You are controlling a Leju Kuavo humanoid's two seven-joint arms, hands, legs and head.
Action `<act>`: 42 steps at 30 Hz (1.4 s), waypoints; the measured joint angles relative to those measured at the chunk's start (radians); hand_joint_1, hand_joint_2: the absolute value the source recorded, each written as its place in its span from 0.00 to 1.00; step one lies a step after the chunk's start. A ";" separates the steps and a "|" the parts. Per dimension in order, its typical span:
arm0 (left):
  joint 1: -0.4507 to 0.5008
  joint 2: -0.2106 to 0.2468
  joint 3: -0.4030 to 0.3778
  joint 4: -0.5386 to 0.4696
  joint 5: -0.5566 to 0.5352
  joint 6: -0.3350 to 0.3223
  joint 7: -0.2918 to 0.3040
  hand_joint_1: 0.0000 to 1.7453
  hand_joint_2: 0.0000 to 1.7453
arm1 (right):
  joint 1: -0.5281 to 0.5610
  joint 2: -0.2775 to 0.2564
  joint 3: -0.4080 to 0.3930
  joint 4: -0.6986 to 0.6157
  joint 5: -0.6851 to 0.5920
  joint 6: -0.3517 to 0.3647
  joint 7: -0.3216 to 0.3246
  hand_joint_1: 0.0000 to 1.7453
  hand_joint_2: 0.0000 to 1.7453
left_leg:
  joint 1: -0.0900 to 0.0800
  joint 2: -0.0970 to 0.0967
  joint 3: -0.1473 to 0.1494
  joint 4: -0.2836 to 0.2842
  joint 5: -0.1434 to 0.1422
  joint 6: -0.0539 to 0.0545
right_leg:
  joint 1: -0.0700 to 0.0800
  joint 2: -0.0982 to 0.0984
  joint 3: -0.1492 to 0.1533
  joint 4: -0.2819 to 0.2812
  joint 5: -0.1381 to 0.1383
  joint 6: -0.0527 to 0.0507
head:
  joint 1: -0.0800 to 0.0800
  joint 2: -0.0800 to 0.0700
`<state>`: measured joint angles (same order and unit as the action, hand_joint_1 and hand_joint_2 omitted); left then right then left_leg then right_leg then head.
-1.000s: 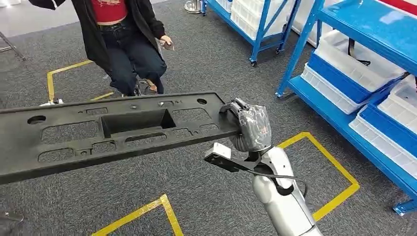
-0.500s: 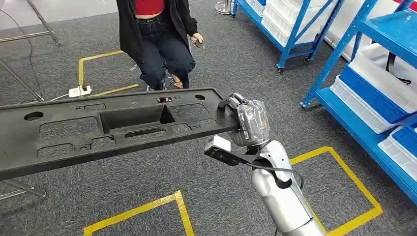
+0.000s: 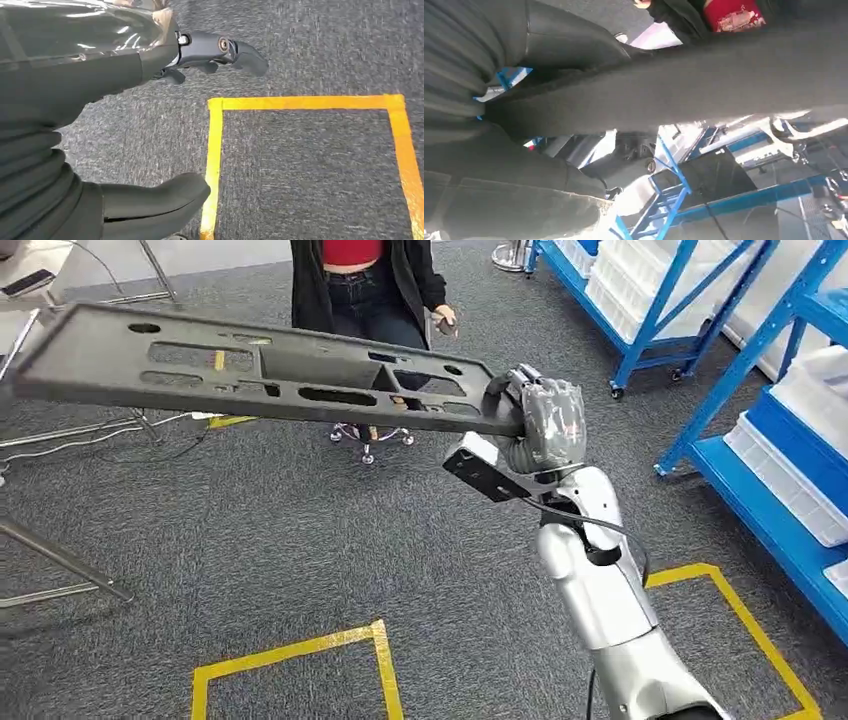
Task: Take the parts from the cabinet and place them on the table.
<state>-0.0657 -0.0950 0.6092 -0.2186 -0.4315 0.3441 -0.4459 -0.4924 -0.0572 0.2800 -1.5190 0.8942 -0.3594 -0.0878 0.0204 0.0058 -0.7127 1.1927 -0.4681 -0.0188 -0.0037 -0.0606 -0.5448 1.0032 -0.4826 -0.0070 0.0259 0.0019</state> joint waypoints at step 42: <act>-0.057 0.000 0.010 -0.016 0.025 0.013 0.012 0.00 1.00 | -0.233 -0.017 0.030 0.175 -0.060 0.036 -0.035 1.00 1.00 | -0.023 0.006 0.089 -0.184 0.055 0.075 | 0.002 0.045 -0.084 0.142 -0.062 0.024 | 0.003 0.000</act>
<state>-0.1228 -0.0946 0.6195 -0.2350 -0.4063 0.3574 -0.4337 -0.7250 -0.0740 0.3098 -1.3435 0.8343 -0.3231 -0.1232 -0.0026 0.0120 -0.6241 1.0084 -0.4129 0.0557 -0.0013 -0.0151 -0.6292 1.1453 -0.5450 0.0175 0.0286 0.0019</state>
